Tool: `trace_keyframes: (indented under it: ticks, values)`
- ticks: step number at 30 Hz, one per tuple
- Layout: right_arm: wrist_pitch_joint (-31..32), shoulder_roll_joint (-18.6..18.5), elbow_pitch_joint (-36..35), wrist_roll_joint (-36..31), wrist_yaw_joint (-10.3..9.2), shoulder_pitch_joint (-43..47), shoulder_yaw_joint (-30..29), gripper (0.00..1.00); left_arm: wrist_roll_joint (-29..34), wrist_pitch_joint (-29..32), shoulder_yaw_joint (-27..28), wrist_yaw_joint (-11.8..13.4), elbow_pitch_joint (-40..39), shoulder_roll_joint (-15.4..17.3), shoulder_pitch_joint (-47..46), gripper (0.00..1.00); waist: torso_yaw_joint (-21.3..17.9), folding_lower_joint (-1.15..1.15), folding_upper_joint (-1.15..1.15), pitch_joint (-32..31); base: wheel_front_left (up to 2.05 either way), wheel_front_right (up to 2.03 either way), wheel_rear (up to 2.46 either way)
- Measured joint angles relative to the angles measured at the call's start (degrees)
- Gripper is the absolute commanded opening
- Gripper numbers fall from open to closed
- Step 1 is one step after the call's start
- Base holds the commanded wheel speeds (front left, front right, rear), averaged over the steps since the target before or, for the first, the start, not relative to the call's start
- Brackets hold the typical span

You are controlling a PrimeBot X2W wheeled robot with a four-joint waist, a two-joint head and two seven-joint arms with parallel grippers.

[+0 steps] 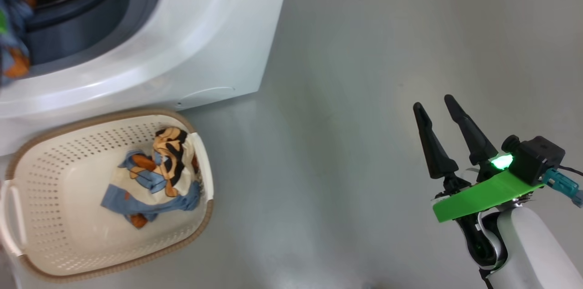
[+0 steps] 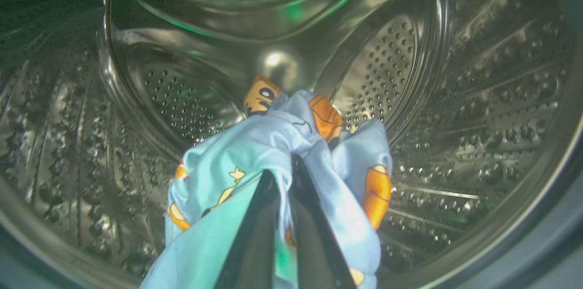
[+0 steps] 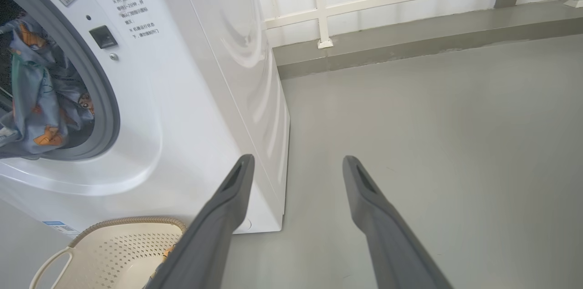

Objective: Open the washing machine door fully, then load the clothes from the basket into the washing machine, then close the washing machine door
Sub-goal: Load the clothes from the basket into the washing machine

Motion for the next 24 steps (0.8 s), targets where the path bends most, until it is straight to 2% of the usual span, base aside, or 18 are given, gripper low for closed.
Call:
trace_keyframes:
  ticks: [13, 14, 15, 24]
  values:
    - [0.0, 1.1, 0.0, 0.1, 0.01, -0.3, 1.5, 1.0, 2.5, 0.0, 4.4, 1.5, -9.1, 0.7, -1.1, 0.0, -3.5, 0.0, 0.0, 1.5, 0.0, 0.0, 0.0]
    - [0.0, 1.1, 0.0, 0.1, 0.0, -0.3, 1.5, 1.0, 2.6, 0.0, 4.5, 1.5, -9.0, 0.6, -0.8, 0.32, -3.4, 0.0, 0.0, 1.4, 0.0, 0.0, 0.0]
    - [0.0, 1.1, 0.0, 0.1, 0.0, -0.3, 1.5, 1.0, 2.8, 0.0, 4.6, 1.5, -8.6, 0.7, -0.6, 0.99, -3.4, 0.0, 0.0, 1.3, 0.0, 0.0, 0.0]
    - [0.0, 0.9, 0.2, 0.1, 0.0, -0.2, 1.8, 1.0, 3.4, 0.0, 5.7, 1.9, -4.1, -0.1, 2.5, 1.0, -2.8, 0.0, 0.0, -0.6, 0.0, 0.0, 0.0]
